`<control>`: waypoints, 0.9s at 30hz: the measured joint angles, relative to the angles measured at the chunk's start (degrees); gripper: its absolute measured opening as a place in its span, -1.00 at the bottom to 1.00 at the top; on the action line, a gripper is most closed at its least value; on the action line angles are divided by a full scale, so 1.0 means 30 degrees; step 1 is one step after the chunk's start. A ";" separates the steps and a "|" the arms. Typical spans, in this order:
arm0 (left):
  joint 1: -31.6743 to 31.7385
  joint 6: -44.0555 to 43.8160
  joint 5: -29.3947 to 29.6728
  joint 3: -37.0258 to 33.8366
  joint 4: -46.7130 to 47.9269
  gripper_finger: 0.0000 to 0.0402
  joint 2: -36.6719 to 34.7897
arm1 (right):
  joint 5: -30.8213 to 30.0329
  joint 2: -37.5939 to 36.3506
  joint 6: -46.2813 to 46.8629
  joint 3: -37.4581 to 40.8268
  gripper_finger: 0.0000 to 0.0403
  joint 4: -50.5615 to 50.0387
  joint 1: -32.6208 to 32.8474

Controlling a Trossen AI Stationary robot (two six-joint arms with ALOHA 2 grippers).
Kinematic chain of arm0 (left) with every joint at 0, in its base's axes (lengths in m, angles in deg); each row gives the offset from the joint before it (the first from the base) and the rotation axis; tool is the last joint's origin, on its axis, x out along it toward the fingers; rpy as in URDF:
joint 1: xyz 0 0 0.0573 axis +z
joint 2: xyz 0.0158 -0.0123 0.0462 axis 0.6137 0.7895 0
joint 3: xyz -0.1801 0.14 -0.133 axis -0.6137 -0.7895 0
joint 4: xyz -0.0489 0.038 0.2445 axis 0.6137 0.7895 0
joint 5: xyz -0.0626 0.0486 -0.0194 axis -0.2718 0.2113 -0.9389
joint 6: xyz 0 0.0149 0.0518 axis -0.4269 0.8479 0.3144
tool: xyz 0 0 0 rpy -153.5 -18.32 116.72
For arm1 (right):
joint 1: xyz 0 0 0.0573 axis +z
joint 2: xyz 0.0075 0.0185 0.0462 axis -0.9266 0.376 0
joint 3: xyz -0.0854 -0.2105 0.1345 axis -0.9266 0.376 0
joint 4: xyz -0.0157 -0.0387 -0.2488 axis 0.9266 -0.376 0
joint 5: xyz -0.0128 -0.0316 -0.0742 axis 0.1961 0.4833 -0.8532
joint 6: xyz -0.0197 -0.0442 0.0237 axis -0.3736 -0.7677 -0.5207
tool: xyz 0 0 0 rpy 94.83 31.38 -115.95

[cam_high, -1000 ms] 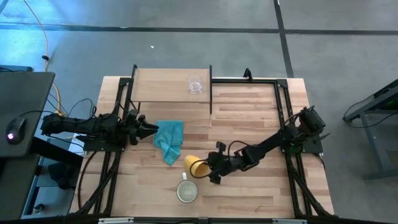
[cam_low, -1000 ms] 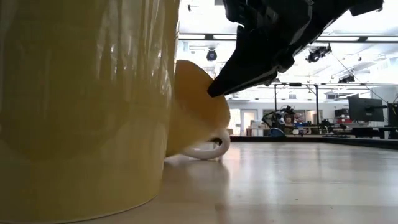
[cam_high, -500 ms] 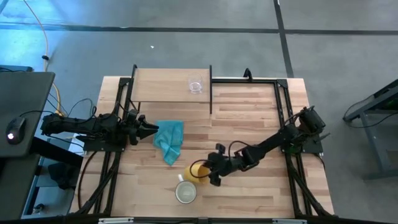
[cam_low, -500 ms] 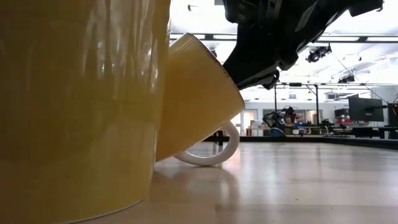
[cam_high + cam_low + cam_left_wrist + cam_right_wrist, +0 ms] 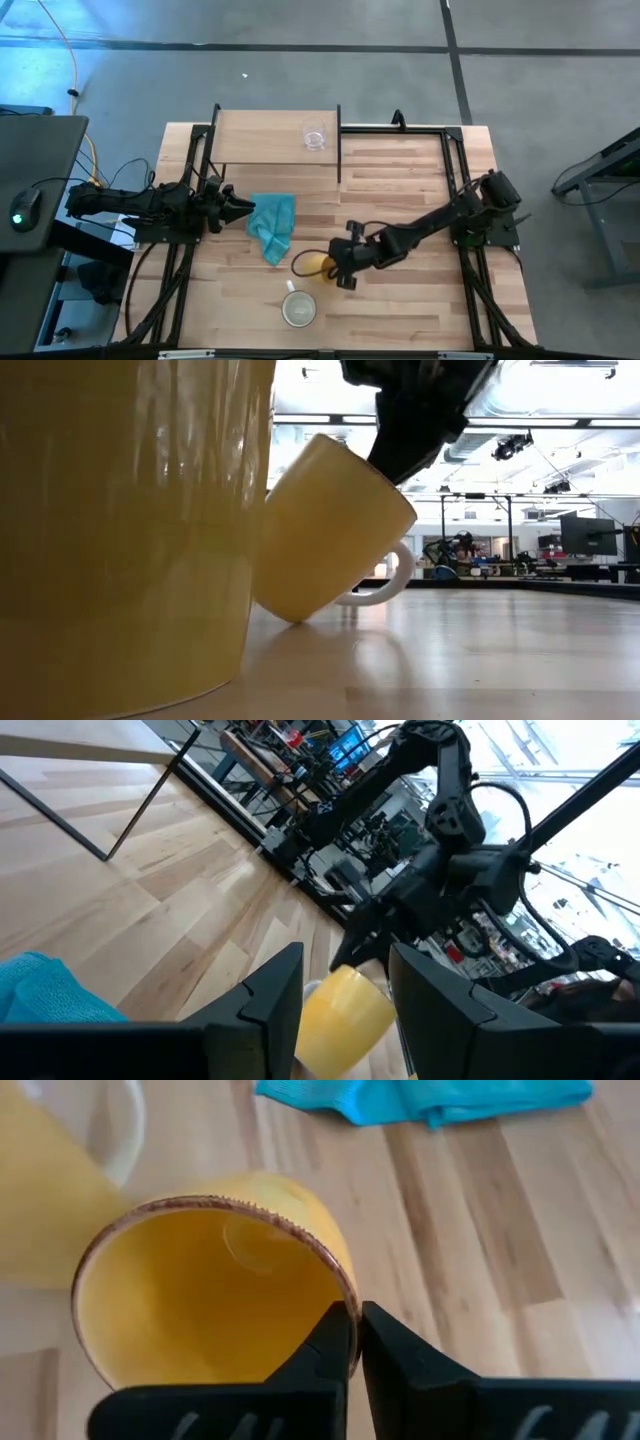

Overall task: Stack small to large cups/mugs on shelf
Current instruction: Put the yellow mug on the shelf

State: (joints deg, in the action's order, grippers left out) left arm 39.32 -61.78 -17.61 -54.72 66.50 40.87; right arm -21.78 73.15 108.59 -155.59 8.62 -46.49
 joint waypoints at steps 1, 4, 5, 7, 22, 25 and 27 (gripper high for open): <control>-0.0003 0.0001 0.0000 0.0000 0.0000 -0.31 -0.0005 | 0.0115 0.0000 -0.0010 -0.0181 -1.00 -0.0357 -0.0132; -0.0003 0.0003 0.0000 0.0000 0.0000 -0.31 0.0000 | 0.0637 0.0007 -0.0147 -0.0620 -1.00 -0.1146 -0.0479; -0.0003 -0.0003 -0.0001 0.0000 0.0000 -0.31 -0.0001 | 0.0954 0.0007 -0.0157 -0.0779 -1.00 -0.1397 -0.0582; -0.0002 0.0003 -0.0063 0.0000 0.0000 -0.31 -0.0007 | 0.1766 0.0007 -0.0156 -0.1114 -1.00 -0.1903 -0.0784; 0.0004 0.0149 -0.0211 0.0000 0.0583 -0.31 0.0000 | 0.3904 0.0015 -0.1008 -0.5813 -1.00 -0.9343 -0.2646; -0.0003 0.0149 -0.0211 0.0000 0.0583 -0.31 0.0000 | 0.4386 0.0015 -0.1147 -0.6572 -1.00 -1.0918 -0.2936; 0.0004 0.0149 -0.0211 0.0000 0.0583 -0.31 0.0000 | 0.4837 0.0015 -0.1169 -0.7058 -1.00 -1.1727 -0.3212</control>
State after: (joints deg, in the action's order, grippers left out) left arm 39.33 -61.33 -18.24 -54.72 68.25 40.88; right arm -7.27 73.19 105.09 -176.76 -26.56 -56.13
